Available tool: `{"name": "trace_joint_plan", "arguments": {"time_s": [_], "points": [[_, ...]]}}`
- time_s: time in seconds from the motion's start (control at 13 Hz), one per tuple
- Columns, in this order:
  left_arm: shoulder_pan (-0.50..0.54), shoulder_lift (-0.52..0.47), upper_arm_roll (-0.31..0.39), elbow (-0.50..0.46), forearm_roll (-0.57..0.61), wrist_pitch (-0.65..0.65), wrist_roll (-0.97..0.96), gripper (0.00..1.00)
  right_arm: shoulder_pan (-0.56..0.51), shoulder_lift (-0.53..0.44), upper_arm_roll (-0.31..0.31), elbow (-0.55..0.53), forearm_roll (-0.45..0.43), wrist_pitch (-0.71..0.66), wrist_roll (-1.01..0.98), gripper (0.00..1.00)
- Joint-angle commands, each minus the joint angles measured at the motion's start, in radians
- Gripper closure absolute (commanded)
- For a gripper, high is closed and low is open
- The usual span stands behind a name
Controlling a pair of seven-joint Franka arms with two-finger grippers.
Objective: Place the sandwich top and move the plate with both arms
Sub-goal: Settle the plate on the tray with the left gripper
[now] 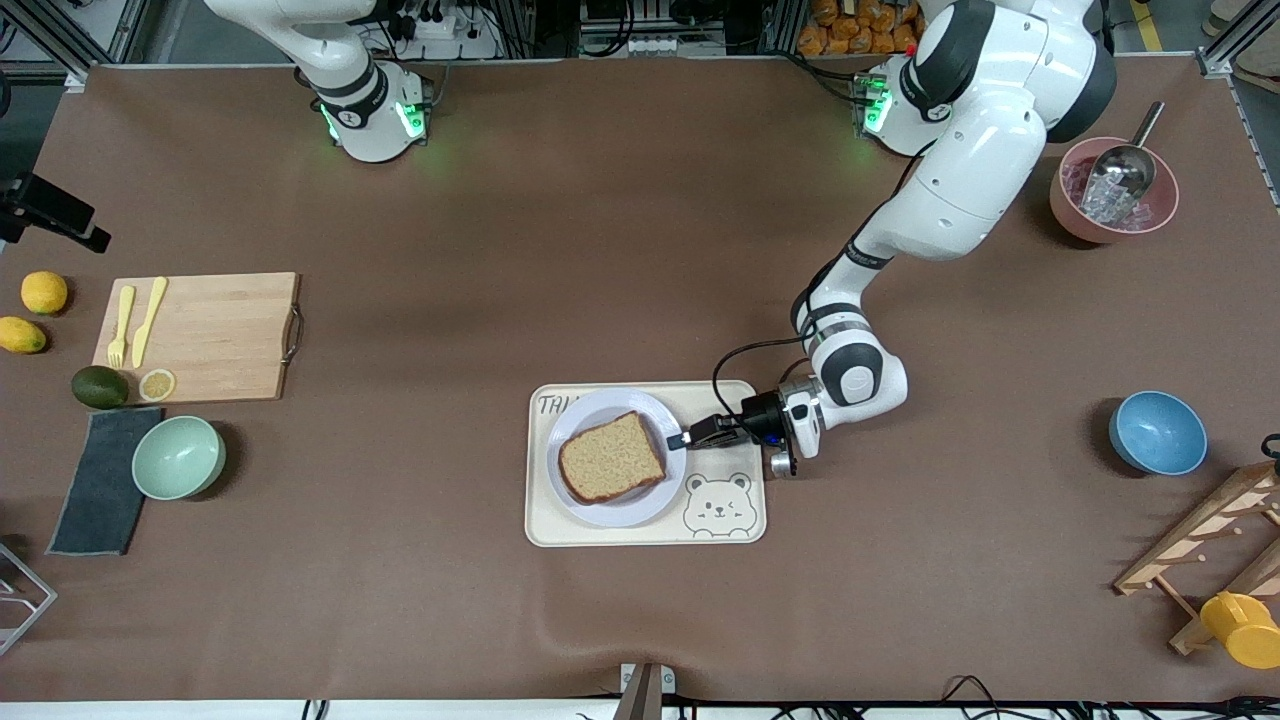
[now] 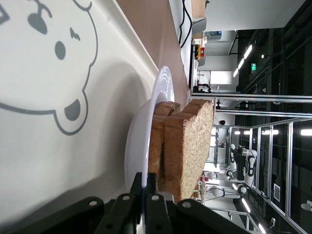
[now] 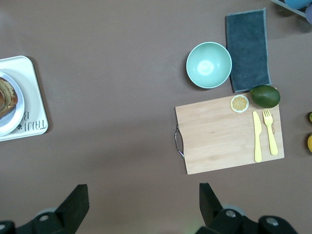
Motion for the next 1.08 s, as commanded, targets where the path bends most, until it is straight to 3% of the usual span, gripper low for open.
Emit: {"name": "trace_joint_plan", "arguments": {"time_s": [0.0,0.15,0.23,1.0], "points": [[-0.012,0.022,0.005,0.034,0.014,0.004,-0.05,0.76,0.002,0.001,0.003,0.01,-0.007,-0.011,0.008,0.0],[-0.013,0.019,0.005,0.034,0.015,0.021,-0.055,0.38,0.002,0.001,0.003,0.01,-0.007,-0.011,0.008,0.0],[-0.013,0.019,0.005,0.034,0.015,0.024,-0.056,0.24,0.002,0.001,0.003,0.01,-0.007,-0.011,0.008,0.0],[-0.001,-0.039,0.006,0.028,0.108,0.077,-0.179,0.24,-0.001,0.002,0.001,0.011,-0.006,-0.011,0.005,0.0]]}}
